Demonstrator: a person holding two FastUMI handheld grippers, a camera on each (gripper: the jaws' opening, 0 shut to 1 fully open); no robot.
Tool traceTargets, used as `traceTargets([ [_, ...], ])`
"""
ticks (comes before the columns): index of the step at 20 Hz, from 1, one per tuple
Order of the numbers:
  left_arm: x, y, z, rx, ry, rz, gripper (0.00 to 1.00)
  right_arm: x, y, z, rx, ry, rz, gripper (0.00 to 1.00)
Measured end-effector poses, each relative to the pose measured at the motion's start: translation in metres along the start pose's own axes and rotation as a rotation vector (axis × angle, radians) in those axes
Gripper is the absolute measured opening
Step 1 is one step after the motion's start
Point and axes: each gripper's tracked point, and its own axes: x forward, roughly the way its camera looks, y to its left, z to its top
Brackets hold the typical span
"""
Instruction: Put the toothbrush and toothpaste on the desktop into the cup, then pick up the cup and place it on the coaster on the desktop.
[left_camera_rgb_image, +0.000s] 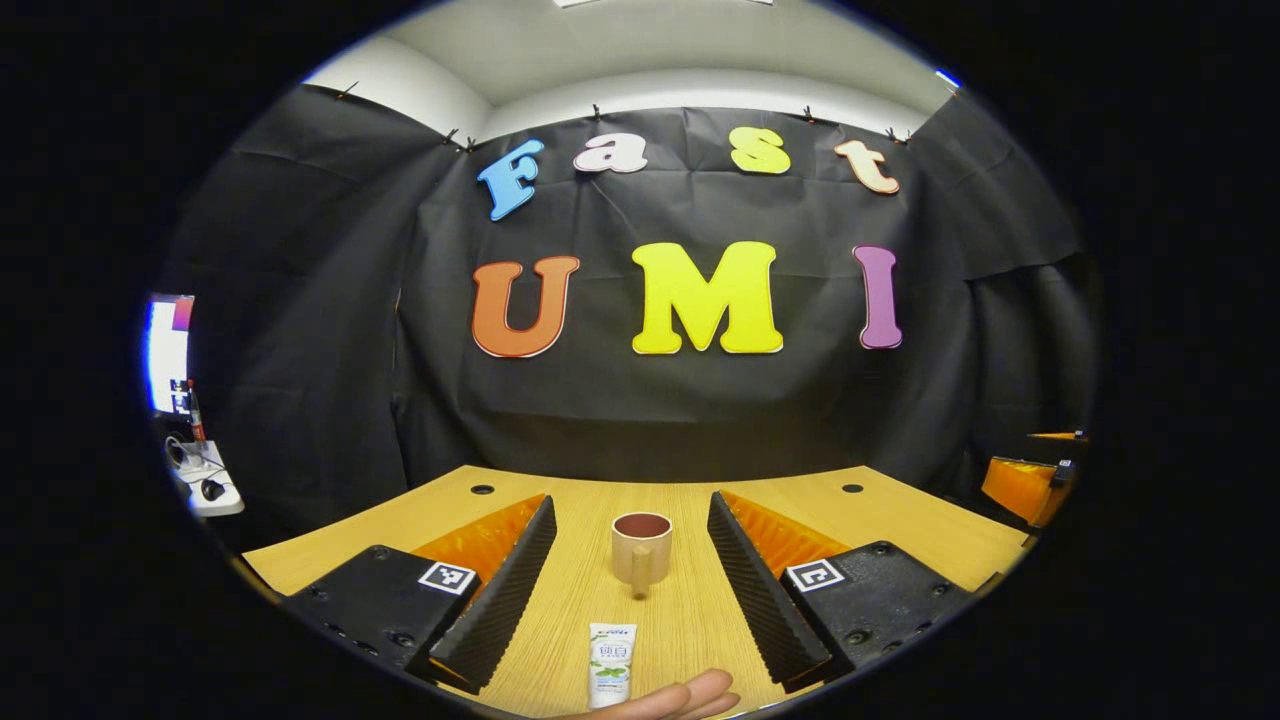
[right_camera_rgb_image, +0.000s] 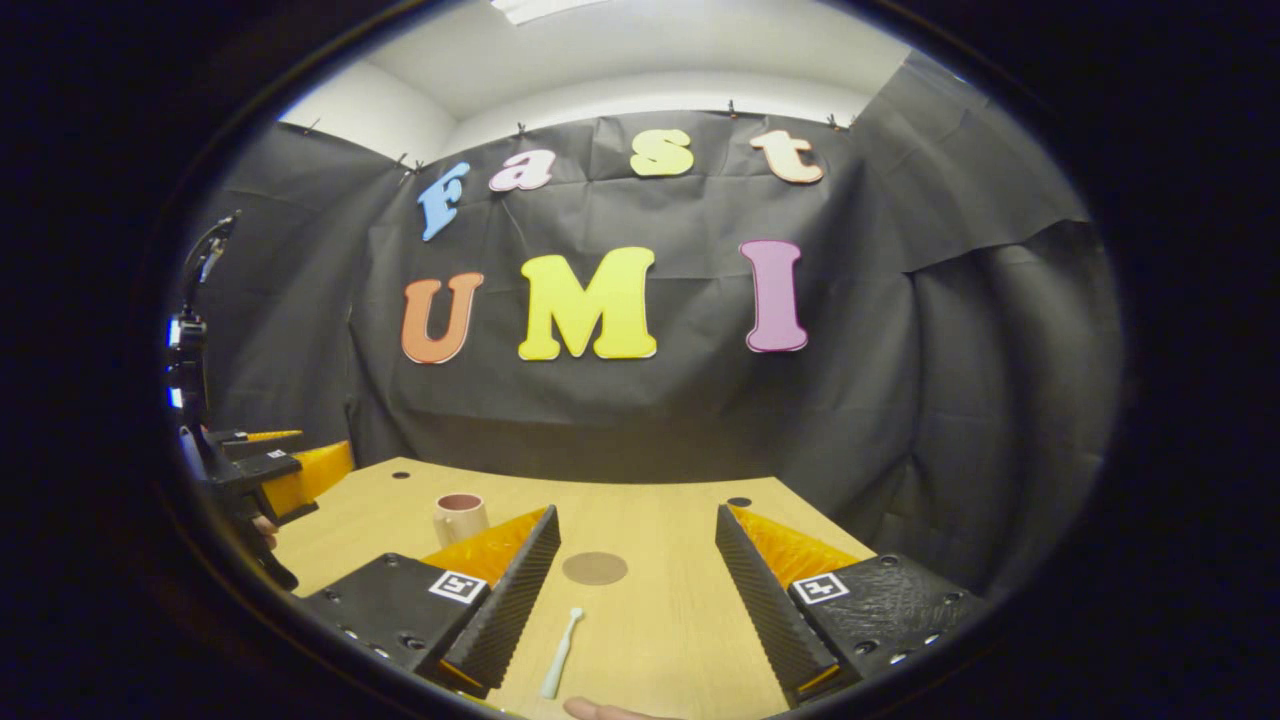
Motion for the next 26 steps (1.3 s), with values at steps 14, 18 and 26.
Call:
traceTargets([
  [14,0.001,0.006,-0.008,0.002,0.008,0.004,0.96,0.004,0.009,-0.018,-0.019,0.025,0.017,0.95],
  [18,0.008,0.009,-0.037,0.027,0.094,-0.009,0.96,0.006,0.007,-0.032,-0.016,0.043,0.020,0.95],
  [26,0.001,0.008,-0.161,-0.094,0.522,-0.040,0.98,0.016,0.006,-0.056,-0.023,0.102,0.020,0.96],
])
